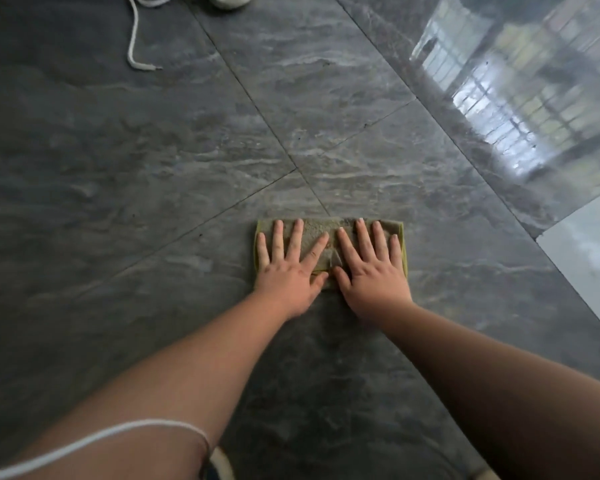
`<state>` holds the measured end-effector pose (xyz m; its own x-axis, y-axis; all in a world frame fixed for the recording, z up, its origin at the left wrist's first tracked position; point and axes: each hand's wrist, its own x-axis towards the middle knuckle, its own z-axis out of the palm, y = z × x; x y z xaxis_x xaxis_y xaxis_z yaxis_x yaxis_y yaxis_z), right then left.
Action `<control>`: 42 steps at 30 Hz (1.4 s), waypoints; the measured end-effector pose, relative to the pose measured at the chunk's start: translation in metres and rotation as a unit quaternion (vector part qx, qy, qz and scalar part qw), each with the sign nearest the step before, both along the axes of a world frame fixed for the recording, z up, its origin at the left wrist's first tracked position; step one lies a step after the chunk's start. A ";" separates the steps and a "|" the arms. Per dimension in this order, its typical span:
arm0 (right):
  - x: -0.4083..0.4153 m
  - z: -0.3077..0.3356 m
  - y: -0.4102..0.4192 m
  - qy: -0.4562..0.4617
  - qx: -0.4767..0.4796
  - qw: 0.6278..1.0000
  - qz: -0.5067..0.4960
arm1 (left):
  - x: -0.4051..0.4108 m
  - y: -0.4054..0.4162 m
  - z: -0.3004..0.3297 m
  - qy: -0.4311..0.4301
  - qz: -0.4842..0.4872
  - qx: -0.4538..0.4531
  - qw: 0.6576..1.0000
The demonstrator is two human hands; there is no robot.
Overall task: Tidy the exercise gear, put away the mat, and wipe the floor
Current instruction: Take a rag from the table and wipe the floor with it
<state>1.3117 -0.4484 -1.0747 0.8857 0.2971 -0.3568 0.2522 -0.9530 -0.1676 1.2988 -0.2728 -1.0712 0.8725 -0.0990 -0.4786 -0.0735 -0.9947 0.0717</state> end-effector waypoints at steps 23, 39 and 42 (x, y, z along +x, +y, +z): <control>0.013 -0.008 0.063 -0.040 0.015 0.980 0.196 | -0.056 0.039 -0.014 -0.066 0.227 0.005 0.972; 0.028 -0.010 -0.059 -0.059 0.031 0.998 0.001 | 0.014 -0.079 -0.006 -0.057 0.080 -0.012 0.995; 0.023 -0.008 -0.119 -0.052 0.005 0.995 -0.084 | 0.034 -0.138 -0.005 -0.046 -0.001 -0.037 0.998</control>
